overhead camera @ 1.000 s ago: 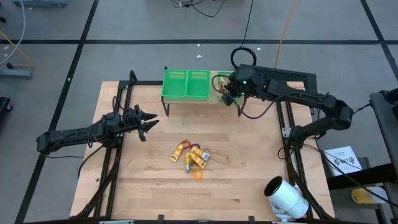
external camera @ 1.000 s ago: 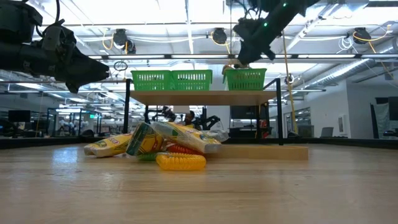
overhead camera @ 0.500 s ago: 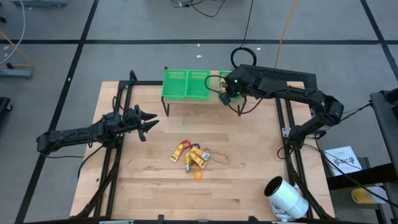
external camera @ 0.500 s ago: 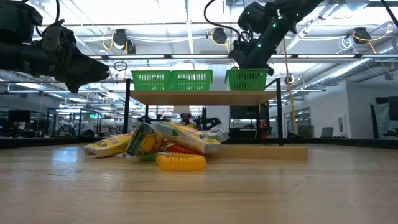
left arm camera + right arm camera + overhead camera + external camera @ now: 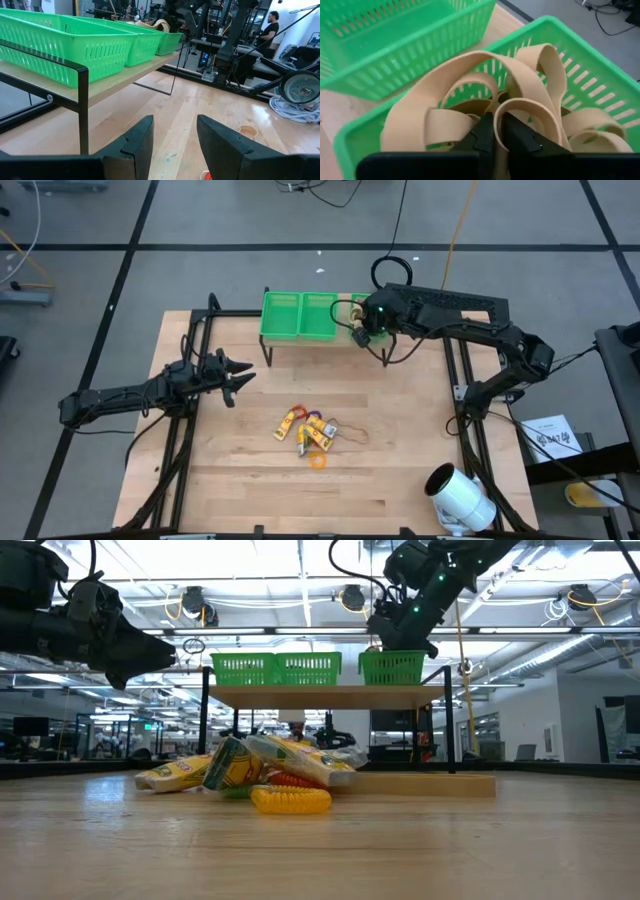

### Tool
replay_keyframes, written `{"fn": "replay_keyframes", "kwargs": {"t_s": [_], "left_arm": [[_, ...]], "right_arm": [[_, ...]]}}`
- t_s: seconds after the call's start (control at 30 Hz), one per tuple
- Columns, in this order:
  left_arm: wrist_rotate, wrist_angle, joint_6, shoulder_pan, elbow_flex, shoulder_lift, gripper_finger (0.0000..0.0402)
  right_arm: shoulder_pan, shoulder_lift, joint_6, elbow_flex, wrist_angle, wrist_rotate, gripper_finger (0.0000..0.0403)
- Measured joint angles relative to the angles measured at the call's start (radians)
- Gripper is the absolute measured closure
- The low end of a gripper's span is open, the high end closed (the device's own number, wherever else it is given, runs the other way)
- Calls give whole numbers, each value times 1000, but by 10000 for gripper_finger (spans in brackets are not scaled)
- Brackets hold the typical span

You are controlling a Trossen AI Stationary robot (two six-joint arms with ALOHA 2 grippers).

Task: Pick & Place Office Desk Supplies
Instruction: Put the brown rubber band into the right green bin on the shelf

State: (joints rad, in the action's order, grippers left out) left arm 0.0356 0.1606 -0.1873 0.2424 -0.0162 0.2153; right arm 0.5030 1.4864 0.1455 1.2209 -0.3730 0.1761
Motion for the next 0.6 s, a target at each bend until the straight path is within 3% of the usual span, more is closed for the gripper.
{"fn": "replay_keyframes", "kwargs": {"t_s": [0.37,0.6], "left_arm": [[0,0,0,0,0,0,243],[0,0,0,0,0,0,243]], "right_arm": [[0,-42,23,-1,3,2,259],[0,-120,-28,-1,4,3,217]]}}
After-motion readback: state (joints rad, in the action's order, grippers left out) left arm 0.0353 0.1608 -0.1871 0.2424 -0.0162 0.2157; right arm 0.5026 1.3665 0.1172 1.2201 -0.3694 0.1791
